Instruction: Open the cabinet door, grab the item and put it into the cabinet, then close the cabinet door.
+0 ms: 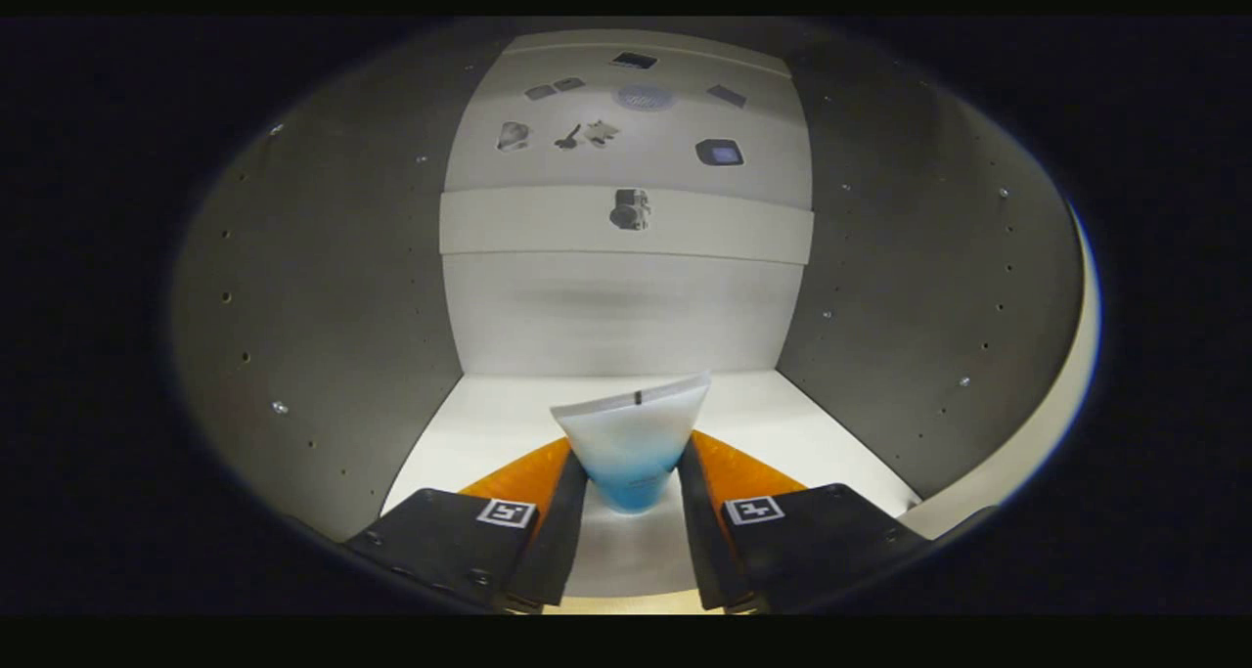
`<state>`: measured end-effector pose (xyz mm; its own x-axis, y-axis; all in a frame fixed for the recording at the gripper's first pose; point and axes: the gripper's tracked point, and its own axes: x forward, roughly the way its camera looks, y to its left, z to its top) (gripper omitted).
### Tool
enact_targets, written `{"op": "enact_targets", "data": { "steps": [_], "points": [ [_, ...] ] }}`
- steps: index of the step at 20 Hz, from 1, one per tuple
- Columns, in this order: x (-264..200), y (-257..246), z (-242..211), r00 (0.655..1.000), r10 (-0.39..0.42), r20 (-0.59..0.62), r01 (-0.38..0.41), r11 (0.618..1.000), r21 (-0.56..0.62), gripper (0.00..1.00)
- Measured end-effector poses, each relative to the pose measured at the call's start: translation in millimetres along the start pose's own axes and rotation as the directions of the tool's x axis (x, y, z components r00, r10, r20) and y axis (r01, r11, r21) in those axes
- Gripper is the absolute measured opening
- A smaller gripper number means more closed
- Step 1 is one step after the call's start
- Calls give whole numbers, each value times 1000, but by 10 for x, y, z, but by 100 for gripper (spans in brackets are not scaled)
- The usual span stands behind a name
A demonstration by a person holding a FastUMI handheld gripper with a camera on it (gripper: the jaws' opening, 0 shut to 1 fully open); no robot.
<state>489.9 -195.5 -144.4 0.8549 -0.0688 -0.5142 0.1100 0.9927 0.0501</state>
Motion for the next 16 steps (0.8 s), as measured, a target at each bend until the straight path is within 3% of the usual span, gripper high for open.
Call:
{"op": "enact_targets", "data": {
  "steps": [1,6,10,13,16],
  "points": [
    [2,-13,-10,1000,-8,4,8,1000,-7,58],
    [-152,-72,-16,999,-37,40,38,999,-32,98],
    [-597,-95,152,985,-45,164,54,997,-50,99],
    [-1206,-158,346,948,-59,314,76,996,-43,98],
    [-1916,-86,468,911,-16,412,26,1000,-18,98]
  ]
}}
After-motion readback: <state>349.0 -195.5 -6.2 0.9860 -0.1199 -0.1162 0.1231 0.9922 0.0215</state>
